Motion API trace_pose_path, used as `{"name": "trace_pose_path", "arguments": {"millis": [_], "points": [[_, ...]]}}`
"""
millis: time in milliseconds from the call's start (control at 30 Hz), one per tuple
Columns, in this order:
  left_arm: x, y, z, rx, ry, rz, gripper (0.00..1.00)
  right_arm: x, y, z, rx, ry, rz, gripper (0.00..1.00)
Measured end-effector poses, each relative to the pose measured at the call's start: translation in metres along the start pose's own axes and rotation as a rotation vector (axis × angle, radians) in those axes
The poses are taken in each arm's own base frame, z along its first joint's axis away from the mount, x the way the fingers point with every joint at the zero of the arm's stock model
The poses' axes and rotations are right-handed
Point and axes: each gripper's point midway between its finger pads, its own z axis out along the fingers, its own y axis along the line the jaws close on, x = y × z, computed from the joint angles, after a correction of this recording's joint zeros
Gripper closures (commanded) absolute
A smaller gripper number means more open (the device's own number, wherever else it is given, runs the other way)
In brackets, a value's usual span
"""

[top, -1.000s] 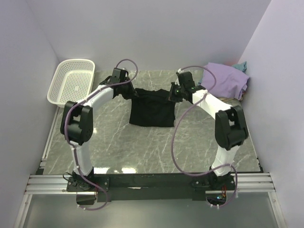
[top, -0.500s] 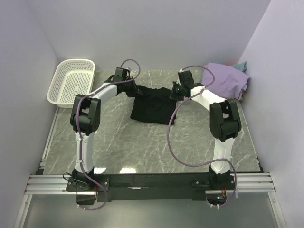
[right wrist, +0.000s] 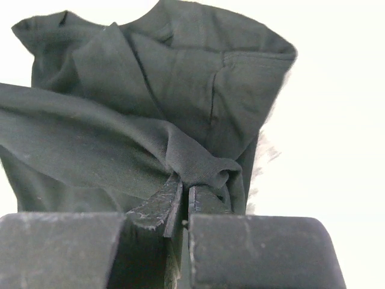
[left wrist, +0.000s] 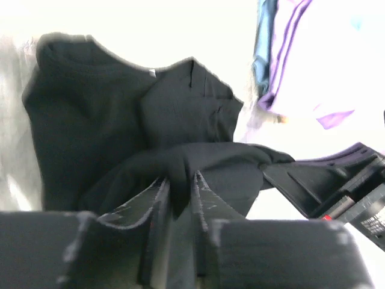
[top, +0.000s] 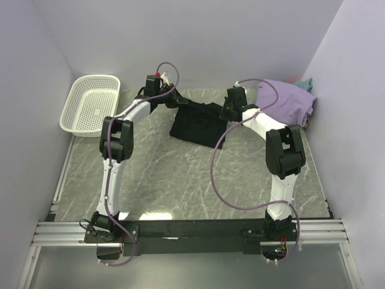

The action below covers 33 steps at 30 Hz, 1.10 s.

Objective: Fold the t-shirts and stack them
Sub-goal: Fold the tshirt

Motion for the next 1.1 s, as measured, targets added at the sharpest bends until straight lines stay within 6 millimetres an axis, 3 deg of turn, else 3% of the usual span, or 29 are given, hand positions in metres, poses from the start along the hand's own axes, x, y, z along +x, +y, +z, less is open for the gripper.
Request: {"name": "trace_pose_path", "arguments": {"millis": [33,67,100,133,200,300,367,433,567,633,767,833,933,1000,1100], "points": [[-0.002,0.004,0.005,0.013,0.009,-0.011,0.65,-0.005,-0.002,0.001,0.016,-0.018,0.007,0.91],[-0.010,0.007,0.012,0.031,-0.005,-0.002,0.22,-0.009,-0.004,0.001,0.032,-0.035,0.012,0.66],[-0.018,0.011,0.017,0.043,-0.020,-0.001,0.07,-0.014,-0.008,0.003,0.051,-0.049,0.018,0.37],[-0.024,0.018,0.021,0.049,-0.032,0.002,0.01,-0.018,-0.010,0.005,0.062,-0.058,0.031,0.31],[-0.034,0.032,0.023,0.047,-0.056,-0.009,0.00,-0.033,-0.019,0.016,0.103,-0.088,0.046,0.07],[-0.044,0.049,0.021,0.043,-0.085,-0.024,0.01,-0.056,-0.031,0.035,0.147,-0.138,0.067,0.00],[-0.050,0.060,0.016,0.036,-0.104,-0.030,0.01,-0.054,-0.045,0.037,0.186,-0.138,0.073,0.00],[-0.050,0.068,0.008,0.019,-0.114,-0.031,0.01,-0.053,-0.054,0.034,0.209,-0.151,0.075,0.00],[-0.023,0.069,-0.016,-0.018,-0.076,-0.049,0.01,-0.033,-0.058,0.010,0.192,-0.120,0.056,0.00],[-0.013,0.051,-0.030,0.001,-0.050,-0.040,0.00,-0.036,-0.045,-0.006,0.136,-0.116,0.049,0.00],[-0.015,-0.016,-0.046,0.137,-0.029,0.051,0.01,-0.051,-0.005,-0.035,-0.036,-0.129,0.040,0.02],[-0.019,-0.057,-0.048,0.241,-0.022,0.119,0.01,-0.055,0.010,-0.043,-0.101,-0.129,0.037,0.06],[-0.015,-0.101,-0.045,0.375,0.009,0.160,0.01,-0.048,0.023,-0.043,-0.171,-0.090,0.034,0.08],[-0.009,-0.118,-0.037,0.461,0.038,0.163,0.00,-0.036,0.028,-0.036,-0.209,-0.043,0.033,0.08],[0.006,-0.115,-0.017,0.545,0.098,0.113,0.01,-0.022,0.033,-0.023,-0.243,0.014,0.035,0.08]]}}
